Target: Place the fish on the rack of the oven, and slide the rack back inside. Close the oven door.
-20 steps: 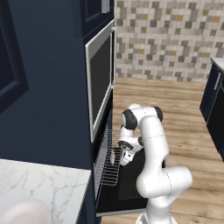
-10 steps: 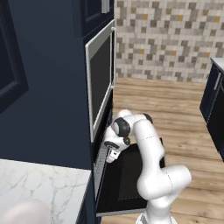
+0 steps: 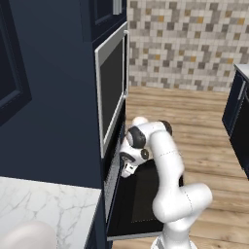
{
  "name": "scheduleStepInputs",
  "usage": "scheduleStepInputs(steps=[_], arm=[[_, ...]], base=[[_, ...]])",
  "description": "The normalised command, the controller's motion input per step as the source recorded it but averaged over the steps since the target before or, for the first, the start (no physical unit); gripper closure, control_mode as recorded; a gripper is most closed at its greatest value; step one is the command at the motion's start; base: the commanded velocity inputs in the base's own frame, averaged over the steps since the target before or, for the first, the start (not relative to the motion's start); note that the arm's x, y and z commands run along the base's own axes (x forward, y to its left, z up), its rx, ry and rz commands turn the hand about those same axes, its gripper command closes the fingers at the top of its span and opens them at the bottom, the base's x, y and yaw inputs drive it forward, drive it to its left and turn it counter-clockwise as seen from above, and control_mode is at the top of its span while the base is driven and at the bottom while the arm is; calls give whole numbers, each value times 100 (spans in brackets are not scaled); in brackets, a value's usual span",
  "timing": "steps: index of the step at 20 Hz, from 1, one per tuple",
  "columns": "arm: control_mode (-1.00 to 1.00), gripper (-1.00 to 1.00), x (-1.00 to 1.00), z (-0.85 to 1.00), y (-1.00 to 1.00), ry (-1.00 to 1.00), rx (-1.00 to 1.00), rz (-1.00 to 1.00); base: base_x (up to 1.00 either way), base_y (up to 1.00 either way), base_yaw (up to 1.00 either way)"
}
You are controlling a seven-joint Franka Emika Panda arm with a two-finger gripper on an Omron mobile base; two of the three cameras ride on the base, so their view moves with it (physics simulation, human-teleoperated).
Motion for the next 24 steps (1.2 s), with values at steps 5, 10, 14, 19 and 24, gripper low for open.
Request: scheduleStepInputs(steps=[5,10,14,19,24], arm=[[-100,-100,-81,85,-100,-15,0,0],[-100,-100,-96,76,-100,-31,0,1],[-100,-100,-90,100,-100,-20,0,0],[-100,-100,-42,100,-86,0,-2,0],[-100,-100,-28,100,-66,21,-5,0]], base=[[0,0,0],[0,0,0],[0,0,0],[0,0,0],[0,0,0]])
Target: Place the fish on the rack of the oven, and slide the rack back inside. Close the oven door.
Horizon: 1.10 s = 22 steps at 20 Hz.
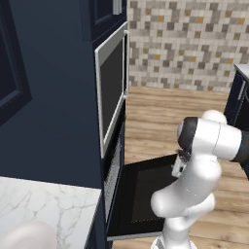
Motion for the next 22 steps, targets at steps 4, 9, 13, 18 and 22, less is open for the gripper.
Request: scheduleStepInputs(steps=[4,9,13,18,22], arm=[[-100,-100,-43,100,-70,34,-2,0],[-100,-100,-82,51,-89,21,0,0],[-100,-100,-88,23,-100,11,0,0],[-100,-100,-75,24,-100,6,0,0],[-100,-100,-24,2,-96,1,3,0]], base=[[0,0,0],[0,0,0],[0,0,0],[0,0,0],[0,0,0]])
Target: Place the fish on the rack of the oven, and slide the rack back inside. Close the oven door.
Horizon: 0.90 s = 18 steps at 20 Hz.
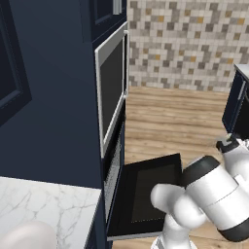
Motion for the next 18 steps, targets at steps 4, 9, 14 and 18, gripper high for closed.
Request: scheduleStepInputs(steps=[4,9,14,18], arm=[[-100,-100,0,-37,-59,0,11,6],[-100,-100,0,-54,-28,0,13,10],[-100,-100,3,-52,-6,1,16,12],[-100,-100,13,-48,0,7,18,18]], base=[[0,0,0],[0,0,0],[0,0,0],[0,0,0]])
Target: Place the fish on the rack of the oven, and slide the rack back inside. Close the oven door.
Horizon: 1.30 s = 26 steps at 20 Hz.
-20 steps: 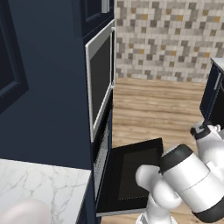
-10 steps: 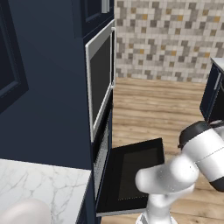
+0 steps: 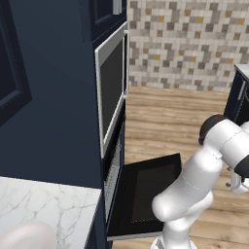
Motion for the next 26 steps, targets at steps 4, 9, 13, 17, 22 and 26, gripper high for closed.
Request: scheduleStepInputs(steps=[4,9,13,17,22,26], arm=[[-100,-100,20,-30,0,2,15,15],[-100,-100,0,-34,-15,-7,7,2],[-100,-100,10,-56,-2,1,11,8],[-100,-100,21,-31,0,7,12,6],[-100,-100,6,-29,0,8,8,7],[-100,-100,0,-58,0,0,7,6]], base=[[0,0,0],[0,0,0],[0,0,0],[0,0,0],[0,0,0],[0,0,0]])
